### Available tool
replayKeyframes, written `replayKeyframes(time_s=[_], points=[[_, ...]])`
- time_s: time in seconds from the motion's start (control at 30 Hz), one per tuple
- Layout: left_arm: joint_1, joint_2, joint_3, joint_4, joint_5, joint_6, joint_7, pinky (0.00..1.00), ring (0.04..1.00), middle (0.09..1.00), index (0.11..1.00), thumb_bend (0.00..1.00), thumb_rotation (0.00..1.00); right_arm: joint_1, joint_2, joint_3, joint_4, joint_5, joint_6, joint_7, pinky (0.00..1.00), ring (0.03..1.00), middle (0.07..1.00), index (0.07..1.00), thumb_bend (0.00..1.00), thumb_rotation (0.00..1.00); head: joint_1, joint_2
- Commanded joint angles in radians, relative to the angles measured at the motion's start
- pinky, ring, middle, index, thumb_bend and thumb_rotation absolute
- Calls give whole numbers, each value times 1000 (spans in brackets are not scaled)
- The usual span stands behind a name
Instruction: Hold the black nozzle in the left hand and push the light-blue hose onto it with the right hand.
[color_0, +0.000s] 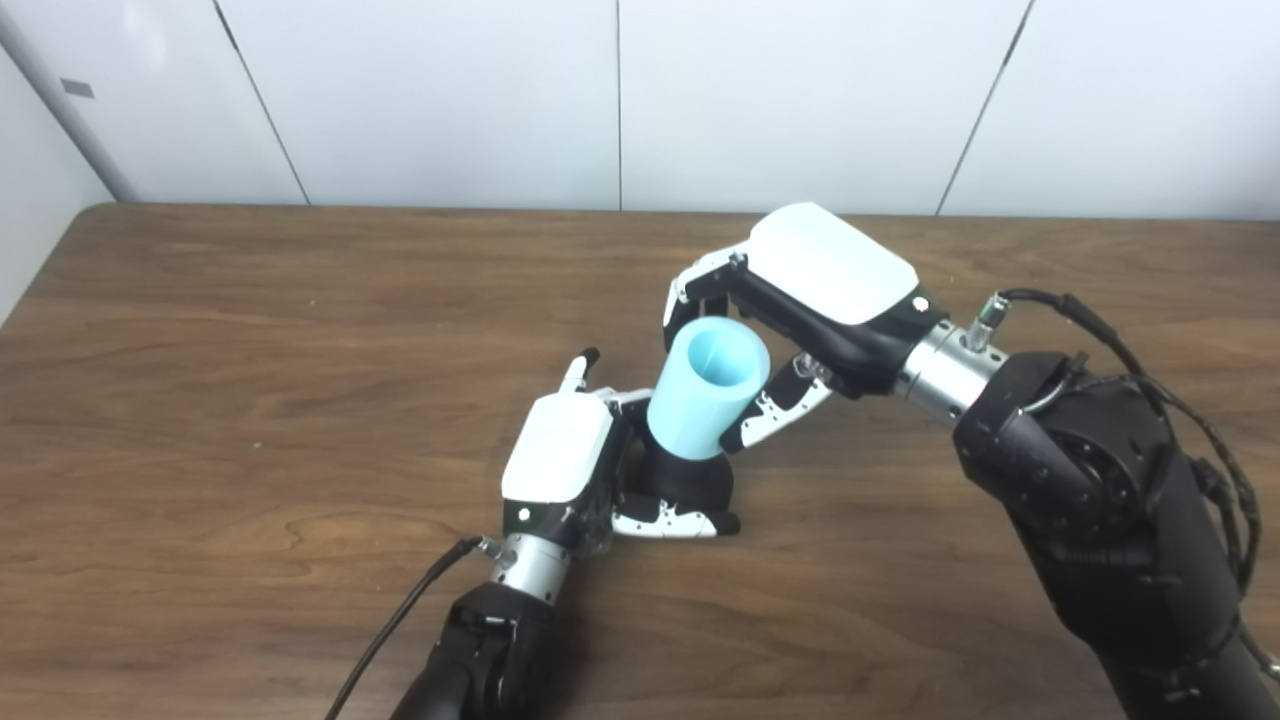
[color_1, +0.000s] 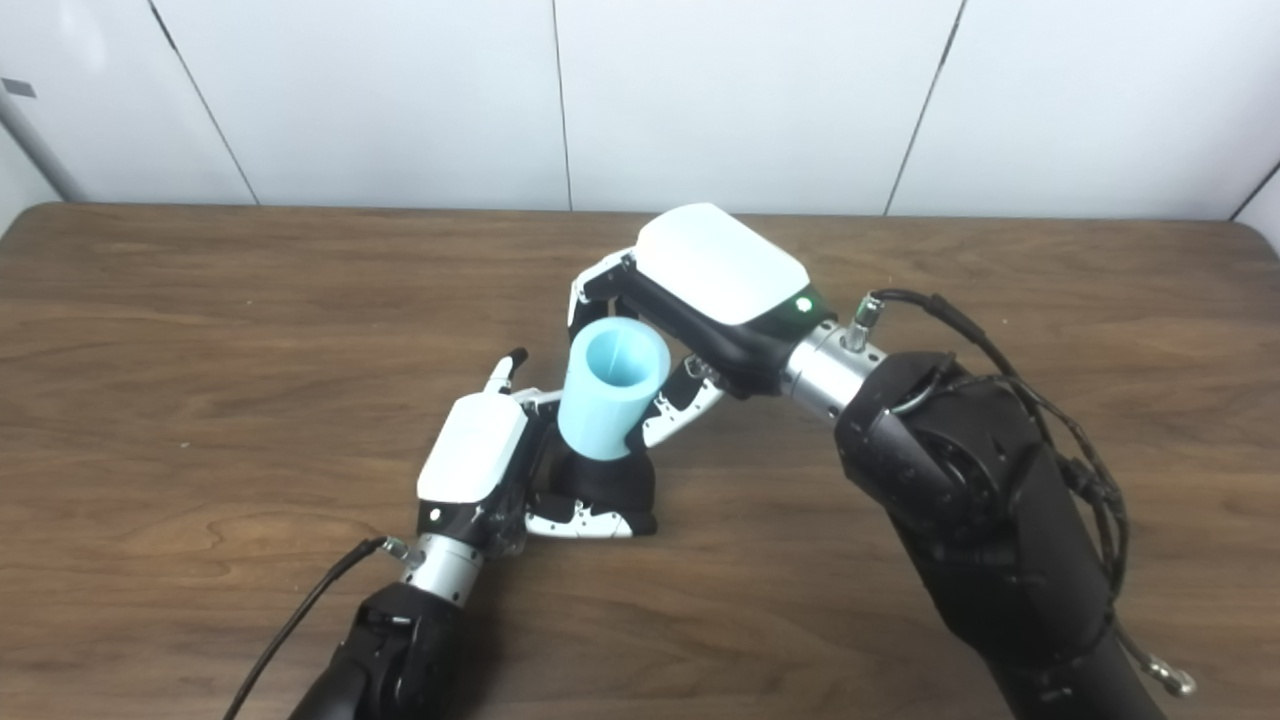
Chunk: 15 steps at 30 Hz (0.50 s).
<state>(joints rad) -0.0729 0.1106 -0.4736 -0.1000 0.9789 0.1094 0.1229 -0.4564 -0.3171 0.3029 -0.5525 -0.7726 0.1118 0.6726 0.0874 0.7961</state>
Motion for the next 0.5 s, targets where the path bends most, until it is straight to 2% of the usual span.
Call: replayKeyframes(time_s=[0.0, 0.07, 0.2, 0.33, 0.47], points=[[18, -2, -26, 27, 21, -1, -25, 990, 618, 485, 484, 526, 0, -24, -5, -11, -9, -4, -8, -11, 476, 593, 626, 639, 872, 218, 0, 0], [19, -1, -26, 26, 20, 1, -27, 986, 619, 487, 482, 526, 0, -22, -8, -11, -7, -3, -15, -18, 507, 653, 703, 725, 920, 248, -2, -1], [18, 0, -27, 26, 18, 1, -26, 984, 623, 488, 482, 526, 0, -20, -15, -14, -4, 3, -23, -19, 595, 771, 841, 869, 950, 306, -3, -1], [17, -2, -27, 27, 18, 1, -23, 988, 620, 487, 483, 526, 0, -23, -24, -17, -4, 4, -22, -16, 657, 834, 888, 898, 974, 341, -4, 1], [16, -4, -27, 28, 18, 3, -25, 990, 623, 491, 480, 526, 0, -27, -30, -18, -4, 6, -24, -14, 689, 858, 905, 900, 985, 359, -5, 2]])
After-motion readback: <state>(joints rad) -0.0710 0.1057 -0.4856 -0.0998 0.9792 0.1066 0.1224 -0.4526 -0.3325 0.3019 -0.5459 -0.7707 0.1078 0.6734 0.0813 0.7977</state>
